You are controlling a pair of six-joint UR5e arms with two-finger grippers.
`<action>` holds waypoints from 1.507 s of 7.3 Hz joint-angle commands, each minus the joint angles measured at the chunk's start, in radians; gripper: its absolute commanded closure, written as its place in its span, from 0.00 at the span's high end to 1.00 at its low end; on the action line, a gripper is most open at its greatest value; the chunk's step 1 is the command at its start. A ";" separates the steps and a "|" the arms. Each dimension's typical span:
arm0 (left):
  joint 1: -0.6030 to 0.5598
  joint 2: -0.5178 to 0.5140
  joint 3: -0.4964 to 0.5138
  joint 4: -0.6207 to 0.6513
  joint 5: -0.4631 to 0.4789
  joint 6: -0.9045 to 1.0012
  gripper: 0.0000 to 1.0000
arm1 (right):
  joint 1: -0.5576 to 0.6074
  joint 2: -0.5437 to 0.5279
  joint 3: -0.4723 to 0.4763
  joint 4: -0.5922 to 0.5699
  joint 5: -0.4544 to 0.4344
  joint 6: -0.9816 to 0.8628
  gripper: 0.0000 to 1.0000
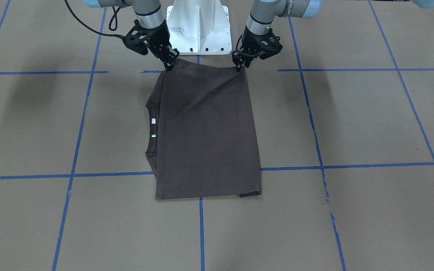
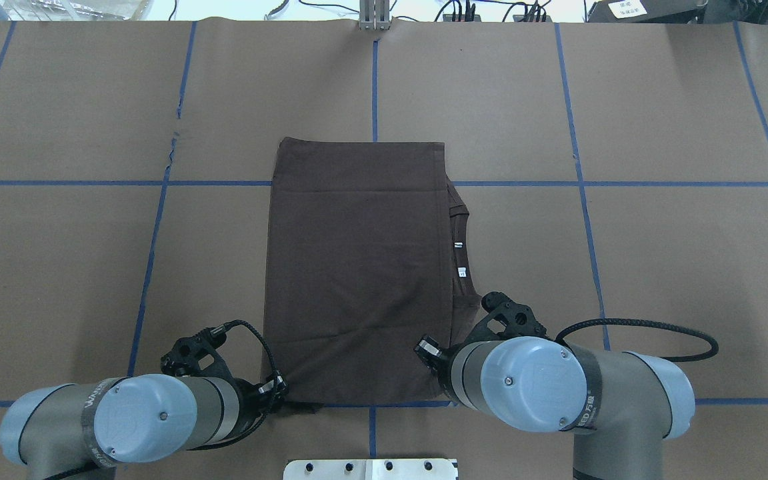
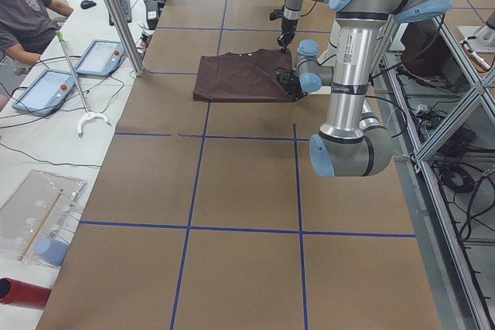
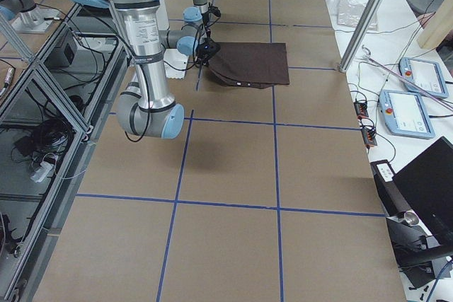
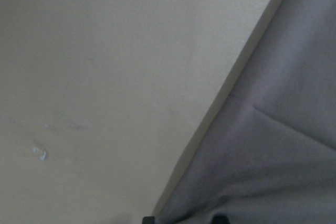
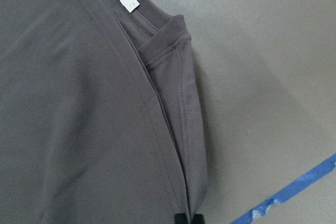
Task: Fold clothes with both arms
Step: 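Lift the near edge with both grippers and fold it away from the robot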
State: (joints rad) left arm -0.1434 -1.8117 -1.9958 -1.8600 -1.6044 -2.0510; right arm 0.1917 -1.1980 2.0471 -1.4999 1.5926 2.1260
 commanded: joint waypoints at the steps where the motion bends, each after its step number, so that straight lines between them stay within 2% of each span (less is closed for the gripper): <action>1: 0.004 -0.008 0.005 0.001 -0.002 -0.005 0.26 | 0.000 0.000 0.001 0.000 0.001 0.000 0.00; 2: 0.004 -0.005 -0.003 0.001 -0.002 -0.008 0.00 | 0.000 -0.002 0.001 0.000 0.001 0.000 0.00; 4: -0.008 0.000 -0.009 0.002 0.000 0.003 0.00 | 0.002 -0.009 0.011 0.000 0.001 0.000 0.00; 5: -0.013 0.005 -0.059 0.022 -0.002 0.005 0.00 | 0.002 -0.015 0.024 -0.002 0.001 0.000 0.00; 7: -0.007 0.006 -0.296 0.219 -0.012 0.006 0.00 | 0.000 -0.101 0.143 -0.002 0.006 0.005 0.00; 8: 0.005 0.005 -0.346 0.228 -0.055 0.005 0.00 | -0.005 -0.136 0.216 -0.003 0.026 0.018 0.00; 9: 0.005 -0.017 -0.356 0.226 -0.119 0.003 0.00 | -0.002 -0.140 0.278 -0.040 0.064 0.020 0.00; 10: -0.004 -0.017 -0.347 0.228 -0.121 -0.003 0.00 | 0.011 -0.135 0.338 -0.083 0.082 0.020 0.00; 11: -0.048 -0.018 -0.345 0.229 -0.120 0.008 0.00 | 0.085 -0.121 0.347 -0.091 0.145 0.019 0.00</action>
State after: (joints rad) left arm -0.1546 -1.8263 -2.3400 -1.6341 -1.7152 -2.0494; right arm 0.2170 -1.3281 2.3552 -1.5658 1.6790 2.1447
